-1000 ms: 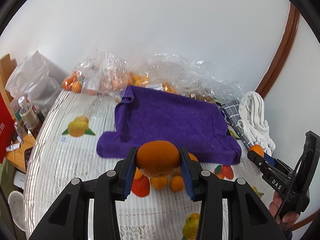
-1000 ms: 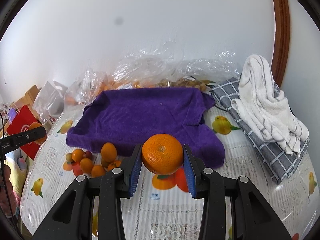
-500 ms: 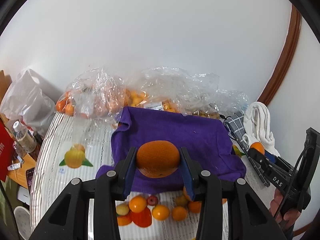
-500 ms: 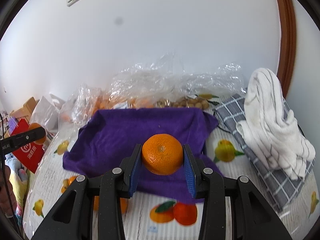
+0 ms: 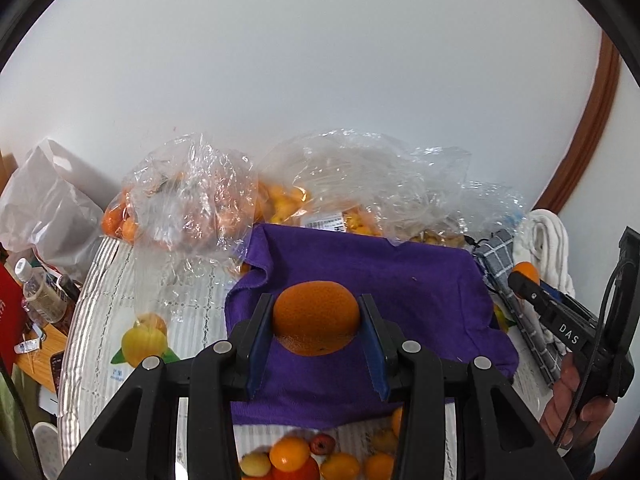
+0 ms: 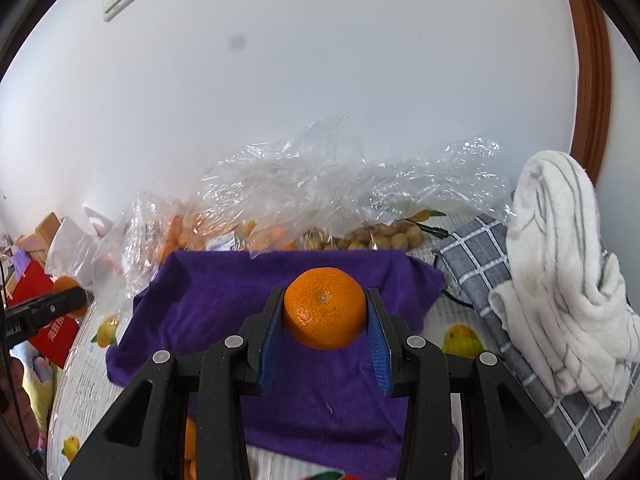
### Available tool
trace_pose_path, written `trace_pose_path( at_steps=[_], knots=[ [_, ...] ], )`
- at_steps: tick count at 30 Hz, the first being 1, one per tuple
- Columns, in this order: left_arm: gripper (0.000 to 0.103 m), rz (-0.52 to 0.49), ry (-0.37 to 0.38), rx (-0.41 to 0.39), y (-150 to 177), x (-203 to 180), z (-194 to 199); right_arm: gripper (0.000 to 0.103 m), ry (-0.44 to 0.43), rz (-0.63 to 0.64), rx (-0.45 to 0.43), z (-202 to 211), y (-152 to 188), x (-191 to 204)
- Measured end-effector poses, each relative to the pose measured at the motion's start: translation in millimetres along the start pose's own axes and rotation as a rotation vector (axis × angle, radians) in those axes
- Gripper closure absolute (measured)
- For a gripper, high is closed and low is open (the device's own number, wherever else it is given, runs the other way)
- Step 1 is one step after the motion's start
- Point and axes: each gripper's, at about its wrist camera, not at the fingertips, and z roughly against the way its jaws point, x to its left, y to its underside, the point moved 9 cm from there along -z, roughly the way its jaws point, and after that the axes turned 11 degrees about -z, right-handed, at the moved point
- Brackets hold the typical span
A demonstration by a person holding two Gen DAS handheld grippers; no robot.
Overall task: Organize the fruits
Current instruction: 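Carry both held oranges up over the purple towel, then lower both oranges onto the purple towel and open both grippers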
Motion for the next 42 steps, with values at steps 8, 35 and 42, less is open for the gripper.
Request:
trace_pose_path(
  at_steps=[8,35,42],
  knots=[
    [0.064,0.023,0.012,0.033,-6.9,2.9,-38.4,0.064,-0.009,0.013,0.026,-32.0,-4.9,6.7],
    [0.064,0.005,0.003,0.200,37.3,1.2,-129.2,0.064,0.072,0.035,0.212,-107.3,37.3,-20.2],
    [0.064,-0.018,0.015,0.208,35.0,-4.5,-130.5,0.064,0.080,0.039,0.233,-114.6,44.7,-21.8]
  ],
)
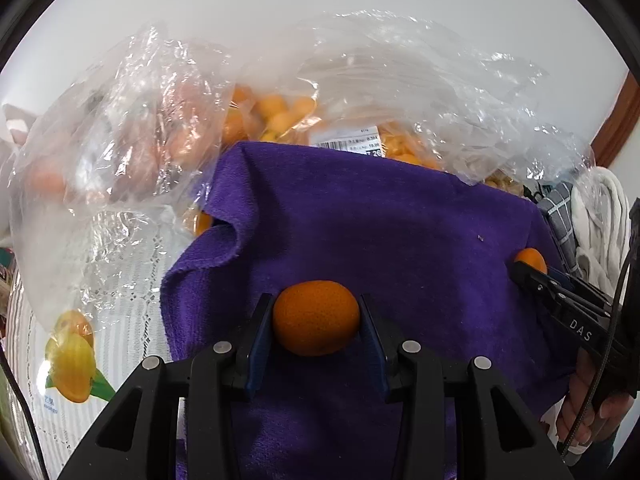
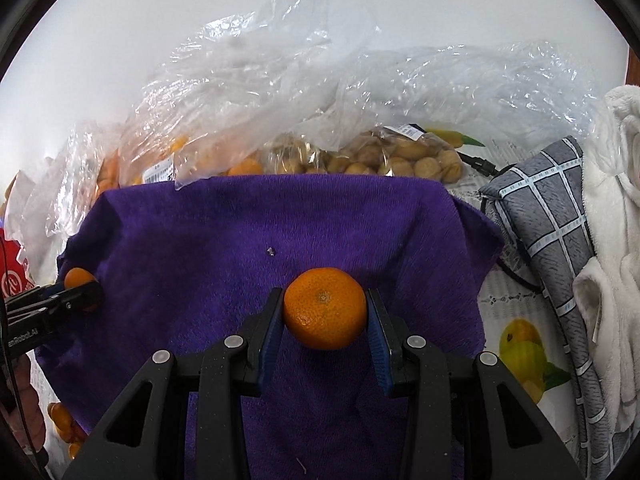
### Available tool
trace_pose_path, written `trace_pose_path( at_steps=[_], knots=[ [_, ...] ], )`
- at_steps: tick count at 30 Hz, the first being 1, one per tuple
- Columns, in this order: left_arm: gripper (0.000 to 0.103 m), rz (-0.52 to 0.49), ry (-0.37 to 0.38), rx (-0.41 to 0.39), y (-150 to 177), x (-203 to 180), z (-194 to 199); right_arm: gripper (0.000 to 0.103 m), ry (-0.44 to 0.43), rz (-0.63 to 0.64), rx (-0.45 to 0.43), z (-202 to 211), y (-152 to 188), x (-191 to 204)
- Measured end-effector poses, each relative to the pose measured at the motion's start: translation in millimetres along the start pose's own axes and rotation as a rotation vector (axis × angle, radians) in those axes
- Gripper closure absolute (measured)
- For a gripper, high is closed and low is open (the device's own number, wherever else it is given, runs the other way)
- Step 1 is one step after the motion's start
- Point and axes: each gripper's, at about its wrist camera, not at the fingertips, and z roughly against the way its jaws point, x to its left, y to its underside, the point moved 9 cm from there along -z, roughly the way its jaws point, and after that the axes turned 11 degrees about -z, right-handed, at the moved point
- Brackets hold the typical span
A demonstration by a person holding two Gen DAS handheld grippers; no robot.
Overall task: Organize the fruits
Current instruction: 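Lower both oranges onto the purple towel and open both grippers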
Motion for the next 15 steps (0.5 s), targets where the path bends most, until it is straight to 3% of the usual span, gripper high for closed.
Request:
trace_pose_path(
  at_steps=[9,15],
  knots=[
    [0.064,-0.015,-0.010,0.028,-1.0,-3.9,-3.2,0.064,0.012,-0.002,0.008,-4.7,1.7,0.1],
    [0.064,0.021,0.064,0.020,1.2,8.8,0.0,0.064,0.019,0.004,0.007,-5.0,1.0,-0.4]
  ],
)
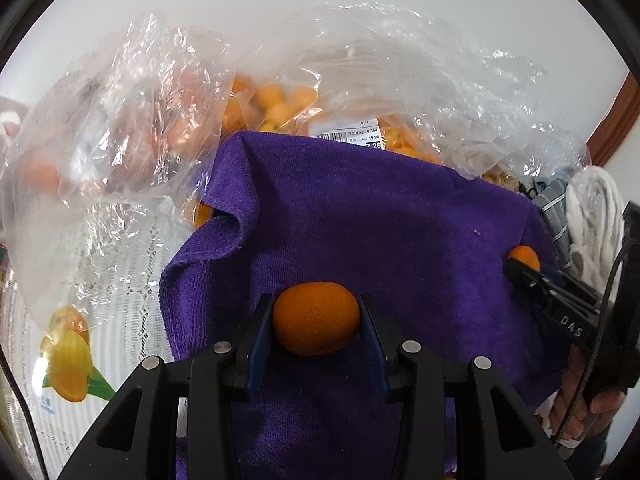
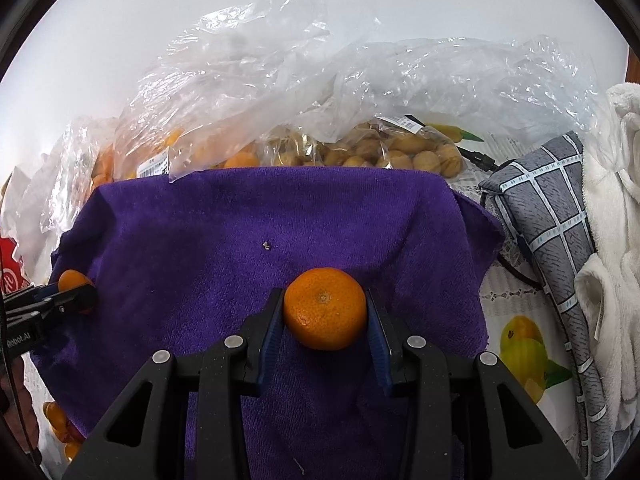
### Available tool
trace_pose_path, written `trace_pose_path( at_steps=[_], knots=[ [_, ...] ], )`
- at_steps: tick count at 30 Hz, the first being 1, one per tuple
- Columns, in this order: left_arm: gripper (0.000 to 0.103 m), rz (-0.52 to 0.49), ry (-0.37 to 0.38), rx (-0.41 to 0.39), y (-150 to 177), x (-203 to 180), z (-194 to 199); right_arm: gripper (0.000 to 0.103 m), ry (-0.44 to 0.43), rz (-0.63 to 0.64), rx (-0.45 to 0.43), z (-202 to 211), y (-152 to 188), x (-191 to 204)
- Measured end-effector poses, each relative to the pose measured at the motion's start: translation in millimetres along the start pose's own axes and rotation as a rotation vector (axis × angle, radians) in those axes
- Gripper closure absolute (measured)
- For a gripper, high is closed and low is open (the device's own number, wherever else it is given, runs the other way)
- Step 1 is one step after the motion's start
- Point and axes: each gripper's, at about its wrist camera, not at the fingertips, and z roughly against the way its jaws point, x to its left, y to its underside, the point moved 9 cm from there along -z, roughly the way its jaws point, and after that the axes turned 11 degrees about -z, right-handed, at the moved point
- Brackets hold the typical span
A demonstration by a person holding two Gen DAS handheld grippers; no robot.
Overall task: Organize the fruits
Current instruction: 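Lower both oranges onto the purple towel and open both grippers, then withdraw both grippers from the towel back toward the fruit pile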
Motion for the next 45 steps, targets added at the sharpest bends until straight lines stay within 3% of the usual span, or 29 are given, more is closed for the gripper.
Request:
trace_pose_path(
  at_steps=[5,14,19,23,30,33,38,42,45],
  knots=[
    [0.064,0.025,0.043,-0.027,-2.5,3.9,3.2,0.064,-0.002,-0.014,-0.001,0.9,-1.2,-4.4],
    [0.063,-0.028,-0.033,-0.001,-0.4,-4.5,-1.7,0.062,-0.020,-0.021,0.015,-0.6,-1.9,-6.7],
    [0.061,-0.033,-0.047,0.020,-1.9,-9.1,-6.6,0.043,-0.032,-0.029,-0.018,9.0,-6.0,-3.6],
    [0.051,-0.017,-0.041,0.030,-5.0,-12.3,-2.8,0.037,0.008,0.017,-0.090,32.9,-10.7,2.4],
    [0.050,-0.034,-0.066,-0.059,-15.8,-22.1,36.5,0.037,0.035,0.045,-0.162,91.3,0.6,6.6],
    [0.050,-0.001,-0.025,-0.080,-17.7,-24.6,53.9,0.037,0.080,0.059,-0.201,116.6,11.4,2.4],
    [0.050,-0.011,-0.005,-0.114,4.4,-17.6,91.3,0.037,0.051,0.002,-0.188,140.6,39.0,-4.2],
    [0.050,-0.052,-0.110,-0.130,29.8,-12.8,113.6,0.037,0.002,-0.057,-0.132,141.9,54.8,-2.6],
    [0.050,-0.029,-0.099,-0.119,51.8,-4.0,123.8,0.037,-0.027,-0.054,-0.105,142.8,69.9,6.1]
  ],
)
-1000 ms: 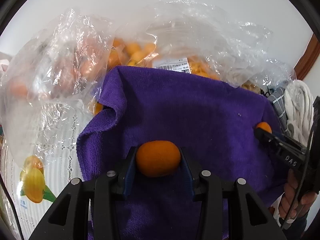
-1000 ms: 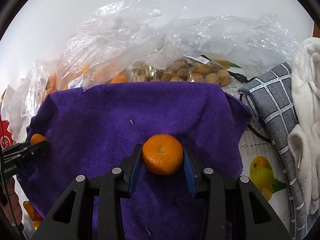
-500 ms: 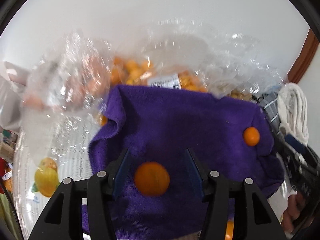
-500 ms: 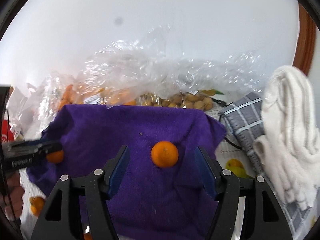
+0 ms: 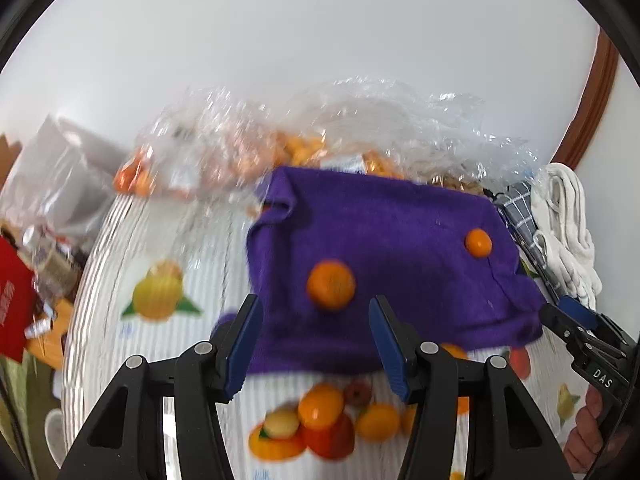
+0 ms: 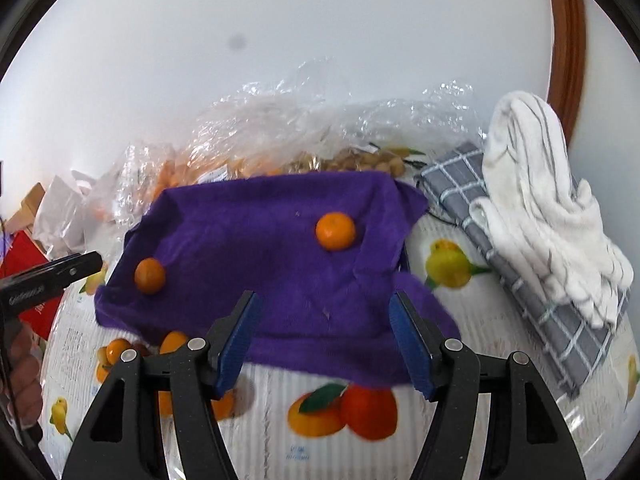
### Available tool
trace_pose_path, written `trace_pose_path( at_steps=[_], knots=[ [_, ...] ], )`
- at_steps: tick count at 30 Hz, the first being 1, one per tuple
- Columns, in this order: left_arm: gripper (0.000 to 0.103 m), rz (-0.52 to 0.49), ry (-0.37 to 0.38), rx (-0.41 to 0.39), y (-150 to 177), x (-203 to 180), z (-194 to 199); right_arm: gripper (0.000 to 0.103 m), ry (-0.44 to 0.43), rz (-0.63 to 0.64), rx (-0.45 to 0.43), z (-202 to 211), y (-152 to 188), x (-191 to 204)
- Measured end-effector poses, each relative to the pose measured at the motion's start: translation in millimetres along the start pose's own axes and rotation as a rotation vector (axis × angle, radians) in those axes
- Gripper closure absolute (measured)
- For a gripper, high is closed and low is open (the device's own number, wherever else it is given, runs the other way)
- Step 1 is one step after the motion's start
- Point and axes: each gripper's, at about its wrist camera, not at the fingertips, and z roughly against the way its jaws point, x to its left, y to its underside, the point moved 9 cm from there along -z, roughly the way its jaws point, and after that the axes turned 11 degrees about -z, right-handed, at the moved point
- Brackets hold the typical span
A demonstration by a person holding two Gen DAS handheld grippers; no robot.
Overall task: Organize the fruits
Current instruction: 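Withdraw both grippers from the towel back toward the fruit pile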
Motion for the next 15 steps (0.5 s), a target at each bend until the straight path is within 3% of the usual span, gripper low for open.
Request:
trace_pose_path(
  at_steps=[5,15],
  knots=[
    [0.050,0.013,-0.095,-0.017,32.2,17.8,20.8,0.037,-0.048,0.011,0.011,15.6,25.1,11.9],
    [0.049,0.085,-0.120,0.030,95.5,27.8,20.0,0.044,-0.058,0.122,0.039,30.4,76.0,23.8]
  ],
)
